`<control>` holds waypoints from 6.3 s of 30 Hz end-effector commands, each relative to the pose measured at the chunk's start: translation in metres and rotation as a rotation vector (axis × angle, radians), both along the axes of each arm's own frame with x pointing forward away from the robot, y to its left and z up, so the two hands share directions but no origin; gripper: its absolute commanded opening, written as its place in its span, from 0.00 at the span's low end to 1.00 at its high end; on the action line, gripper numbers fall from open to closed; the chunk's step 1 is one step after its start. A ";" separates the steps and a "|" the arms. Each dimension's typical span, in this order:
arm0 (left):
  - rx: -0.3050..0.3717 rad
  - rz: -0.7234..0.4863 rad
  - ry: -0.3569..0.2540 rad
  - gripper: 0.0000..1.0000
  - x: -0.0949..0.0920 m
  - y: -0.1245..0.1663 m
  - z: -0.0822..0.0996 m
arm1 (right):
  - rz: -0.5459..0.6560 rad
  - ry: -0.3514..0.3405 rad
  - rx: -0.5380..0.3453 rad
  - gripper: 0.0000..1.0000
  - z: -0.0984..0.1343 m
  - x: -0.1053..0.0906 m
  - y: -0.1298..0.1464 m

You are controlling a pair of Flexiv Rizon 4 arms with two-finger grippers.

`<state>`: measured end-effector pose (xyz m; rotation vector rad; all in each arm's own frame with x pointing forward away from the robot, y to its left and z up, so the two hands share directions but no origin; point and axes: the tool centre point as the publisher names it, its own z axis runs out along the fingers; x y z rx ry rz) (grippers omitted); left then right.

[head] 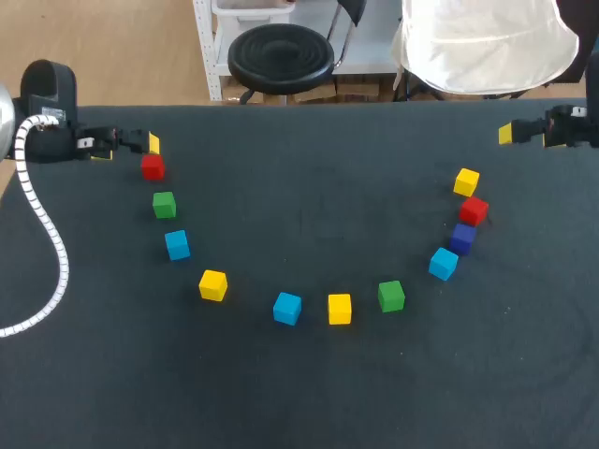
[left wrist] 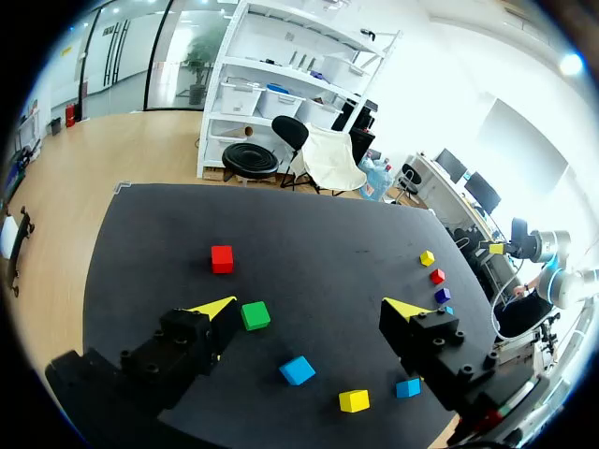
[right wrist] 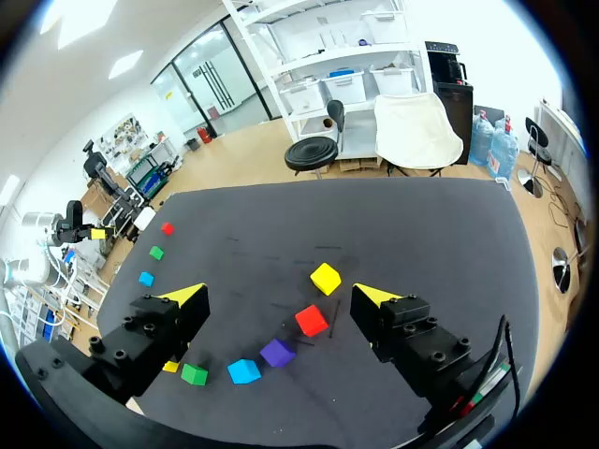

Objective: Place the blue cubes, place green cubes on the blue cubes, place the yellow cubes on the green cubes, then place the red cubes on the yellow cubes, and place purple cube on the red cubes.

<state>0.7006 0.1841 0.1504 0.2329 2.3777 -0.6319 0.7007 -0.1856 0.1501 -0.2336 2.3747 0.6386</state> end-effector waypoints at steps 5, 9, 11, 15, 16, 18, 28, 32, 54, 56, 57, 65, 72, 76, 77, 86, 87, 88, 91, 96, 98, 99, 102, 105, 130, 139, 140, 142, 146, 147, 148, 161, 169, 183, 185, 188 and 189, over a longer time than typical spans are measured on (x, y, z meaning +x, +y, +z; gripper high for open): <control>-0.001 0.000 0.000 1.00 0.000 0.000 0.000 | -0.003 -0.001 -0.002 1.00 0.000 -0.001 0.001; -0.001 0.000 0.000 1.00 0.000 0.000 0.000 | -0.003 -0.001 -0.002 1.00 0.000 -0.001 0.001; -0.001 0.000 0.000 1.00 0.000 0.000 0.000 | -0.003 -0.001 -0.002 1.00 0.000 -0.001 0.001; -0.001 0.000 0.000 1.00 0.000 0.000 0.000 | -0.003 -0.001 -0.002 1.00 0.000 -0.001 0.001; -0.001 0.000 0.000 1.00 0.000 0.000 0.000 | -0.003 -0.001 -0.002 1.00 0.000 -0.001 0.001; -0.001 0.000 0.000 1.00 0.000 0.000 0.000 | -0.003 -0.001 -0.002 1.00 0.000 -0.001 0.001; -0.001 0.000 0.000 1.00 0.000 0.000 0.000 | -0.003 -0.001 -0.002 1.00 0.000 -0.001 0.001; -0.001 0.000 0.000 1.00 0.000 0.000 0.000 | -0.003 -0.001 -0.002 1.00 0.000 -0.001 0.001; 0.037 -0.618 -0.181 1.00 -0.013 -0.053 0.021 | -0.003 -0.001 -0.002 1.00 0.000 -0.001 0.001; 0.019 -0.707 -0.196 1.00 -0.015 -0.055 0.021 | -0.003 -0.001 -0.002 1.00 0.000 -0.001 0.001; 0.016 -0.752 -0.213 1.00 -0.016 -0.056 0.022 | -0.003 -0.001 -0.002 1.00 0.000 -0.001 0.001; 0.083 -0.796 -0.208 1.00 -0.018 -0.053 0.024 | -0.003 -0.001 -0.002 1.00 0.000 -0.001 0.001; 0.083 -0.796 -0.208 1.00 -0.018 -0.053 0.024 | -0.003 -0.001 -0.002 1.00 0.000 -0.001 0.001; 0.083 -0.796 -0.208 1.00 -0.018 -0.053 0.024 | -0.003 -0.001 -0.002 1.00 0.000 -0.001 0.001; 0.083 -0.796 -0.208 1.00 -0.018 -0.053 0.024 | -0.003 -0.001 -0.002 1.00 0.000 -0.001 0.001; 0.074 -1.489 -0.403 1.00 -0.031 -0.129 0.019 | -0.003 -0.001 -0.002 1.00 0.000 -0.001 0.001; 0.091 -1.498 -0.385 1.00 -0.027 -0.136 0.015 | -0.003 -0.001 -0.002 1.00 0.000 -0.001 0.001; 0.083 -1.526 -0.387 1.00 -0.024 -0.142 0.014 | -0.003 -0.001 -0.002 1.00 0.000 -0.001 0.001; 0.072 -1.588 -0.403 1.00 -0.019 -0.155 0.008 | -0.003 -0.001 -0.002 1.00 0.000 -0.001 0.001; 0.079 -1.645 -0.389 1.00 -0.007 -0.166 -0.006 | -0.003 -0.001 -0.002 1.00 0.000 -0.001 0.001; 0.087 -1.643 -0.370 1.00 -0.001 -0.166 -0.010 | -0.003 -0.001 -0.002 1.00 0.000 -0.001 0.001; 0.095 -1.640 -0.362 1.00 0.002 -0.165 -0.012 | -0.003 -0.001 -0.002 1.00 0.000 -0.001 0.001; 0.144 -1.584 -0.315 1.00 0.013 -0.155 -0.020 | -0.003 -0.001 -0.002 1.00 0.000 -0.001 0.001; 0.183 -1.492 -0.265 1.00 0.020 -0.143 -0.023 | -0.003 -0.001 -0.002 1.00 0.000 -0.001 0.001; 0.286 -1.243 -0.298 1.00 0.052 -0.095 -0.050 | -0.003 -0.001 -0.002 1.00 0.000 -0.001 0.001; 0.316 -1.154 -0.311 1.00 0.058 -0.076 -0.056 | -0.003 -0.001 -0.002 1.00 0.000 -0.001 0.001; 0.312 -1.142 -0.308 1.00 0.059 -0.073 -0.056 | -0.003 -0.001 -0.002 1.00 0.000 -0.001 0.001; 0.317 -1.129 -0.279 1.00 0.061 -0.071 -0.057 | -0.003 -0.001 -0.002 1.00 0.000 -0.001 0.001; 0.317 -1.129 -0.279 1.00 0.061 -0.071 -0.057 | -0.003 -0.001 -0.002 1.00 0.000 -0.001 0.001; 0.317 -1.129 -0.279 1.00 0.061 -0.071 -0.057 | -0.003 -0.001 -0.002 1.00 0.000 -0.001 0.001; 0.317 -1.129 -0.279 1.00 0.061 -0.071 -0.057 | -0.003 -0.001 -0.002 1.00 0.000 -0.001 0.001; 0.317 -1.129 -0.279 1.00 0.061 -0.071 -0.057 | 0.189 -0.072 -0.119 1.00 0.034 0.007 0.043; 0.317 -1.129 -0.279 1.00 0.061 -0.071 -0.057 | 0.589 -0.084 -0.174 1.00 0.045 -0.022 0.114; 0.317 -1.129 -0.279 1.00 0.061 -0.071 -0.057 | 0.825 0.005 -0.151 1.00 0.039 -0.043 0.141; 0.317 -1.129 -0.279 1.00 0.061 -0.071 -0.057 | 0.825 0.005 -0.151 1.00 0.039 -0.043 0.141; 0.317 -1.129 -0.279 1.00 0.061 -0.071 -0.057 | 0.825 0.005 -0.151 1.00 0.039 -0.043 0.141; 0.317 -1.129 -0.279 1.00 0.061 -0.071 -0.057 | 0.825 0.005 -0.151 1.00 0.039 -0.043 0.141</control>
